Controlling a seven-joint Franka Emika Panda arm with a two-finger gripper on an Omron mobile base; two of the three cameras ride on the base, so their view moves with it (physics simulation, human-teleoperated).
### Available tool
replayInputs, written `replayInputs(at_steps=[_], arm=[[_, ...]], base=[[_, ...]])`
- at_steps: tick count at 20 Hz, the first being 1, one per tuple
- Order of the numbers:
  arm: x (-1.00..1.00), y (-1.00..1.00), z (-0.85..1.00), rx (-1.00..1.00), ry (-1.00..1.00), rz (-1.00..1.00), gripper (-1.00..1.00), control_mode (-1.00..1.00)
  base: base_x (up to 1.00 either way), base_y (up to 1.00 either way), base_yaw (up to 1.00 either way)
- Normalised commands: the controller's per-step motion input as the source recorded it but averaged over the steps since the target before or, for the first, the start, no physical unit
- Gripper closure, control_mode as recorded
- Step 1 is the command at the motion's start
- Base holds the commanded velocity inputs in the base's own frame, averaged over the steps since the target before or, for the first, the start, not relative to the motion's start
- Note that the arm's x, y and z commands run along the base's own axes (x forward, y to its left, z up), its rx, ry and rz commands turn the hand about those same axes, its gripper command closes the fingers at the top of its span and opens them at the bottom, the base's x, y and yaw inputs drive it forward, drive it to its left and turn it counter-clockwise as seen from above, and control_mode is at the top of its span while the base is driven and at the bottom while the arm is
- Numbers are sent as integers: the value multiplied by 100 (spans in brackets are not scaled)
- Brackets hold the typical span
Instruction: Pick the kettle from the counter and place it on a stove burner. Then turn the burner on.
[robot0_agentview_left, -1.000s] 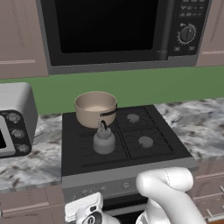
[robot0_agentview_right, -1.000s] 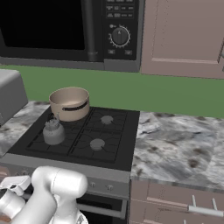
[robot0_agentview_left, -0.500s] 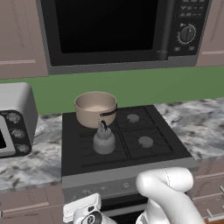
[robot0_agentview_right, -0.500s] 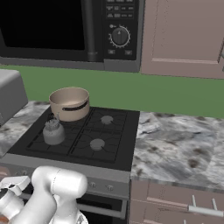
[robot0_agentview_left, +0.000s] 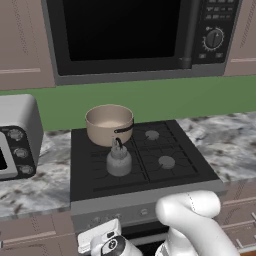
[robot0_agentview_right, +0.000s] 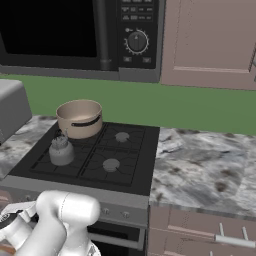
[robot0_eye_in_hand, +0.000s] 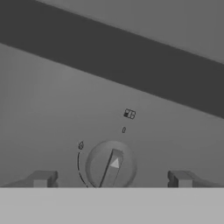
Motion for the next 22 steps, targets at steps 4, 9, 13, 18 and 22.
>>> replayInputs(at_steps=[4, 9, 13, 18, 22], arm=[[24, 19, -19, 0, 0, 0, -100, -100], [39, 23, -23, 0, 0, 0, -100, -100], [61, 7, -17, 0, 0, 0, -100, -100], [44, 0, -4, 0, 2, 0, -100, -100], [0, 0, 0, 0, 0, 0, -100, -100]], base=[[0, 0, 0], [0, 0, 0], [0, 0, 0], [0, 0, 0], [0, 0, 0]])
